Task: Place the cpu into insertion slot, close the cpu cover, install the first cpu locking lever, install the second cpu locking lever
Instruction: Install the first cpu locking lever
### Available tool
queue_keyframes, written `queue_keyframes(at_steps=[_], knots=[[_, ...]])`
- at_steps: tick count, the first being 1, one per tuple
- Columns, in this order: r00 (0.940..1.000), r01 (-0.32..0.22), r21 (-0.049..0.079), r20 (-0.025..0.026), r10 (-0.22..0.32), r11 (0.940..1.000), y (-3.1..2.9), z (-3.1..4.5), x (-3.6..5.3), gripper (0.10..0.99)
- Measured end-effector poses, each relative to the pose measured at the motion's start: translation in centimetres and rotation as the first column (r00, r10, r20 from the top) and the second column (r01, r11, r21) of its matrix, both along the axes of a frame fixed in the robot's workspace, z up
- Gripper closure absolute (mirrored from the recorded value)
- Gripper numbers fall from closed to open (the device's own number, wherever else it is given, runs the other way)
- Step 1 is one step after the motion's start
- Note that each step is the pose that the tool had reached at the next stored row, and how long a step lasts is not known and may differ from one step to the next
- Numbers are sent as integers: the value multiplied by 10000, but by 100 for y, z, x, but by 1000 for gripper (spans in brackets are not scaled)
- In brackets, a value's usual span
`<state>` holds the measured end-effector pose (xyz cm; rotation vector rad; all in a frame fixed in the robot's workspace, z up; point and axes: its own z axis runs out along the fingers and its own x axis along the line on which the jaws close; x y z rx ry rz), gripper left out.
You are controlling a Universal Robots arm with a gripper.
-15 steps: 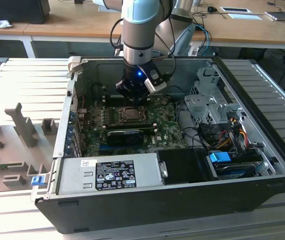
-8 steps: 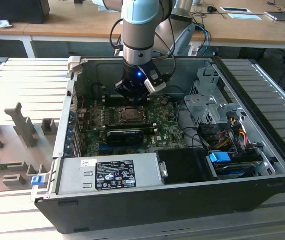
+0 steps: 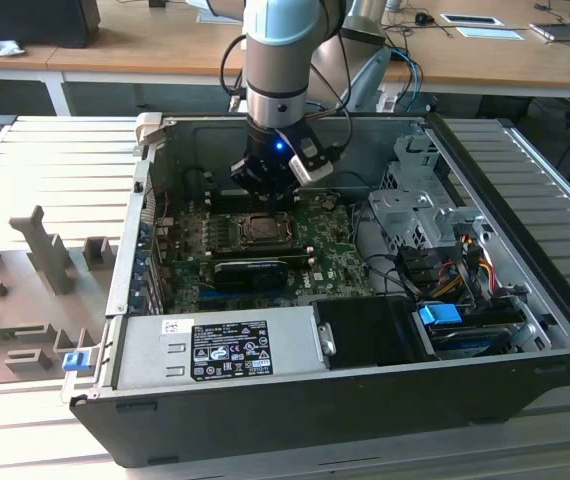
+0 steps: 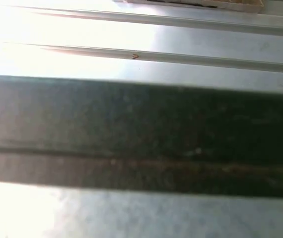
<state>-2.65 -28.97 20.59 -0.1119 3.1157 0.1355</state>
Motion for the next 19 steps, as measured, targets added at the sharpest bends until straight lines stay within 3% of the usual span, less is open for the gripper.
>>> queue_keyframes(at_steps=[5,19], knots=[[10000,0,-2,-1,0,10000,0,50,0,980],[10000,0,-1,-1,0,10000,-55,52,0,980]])
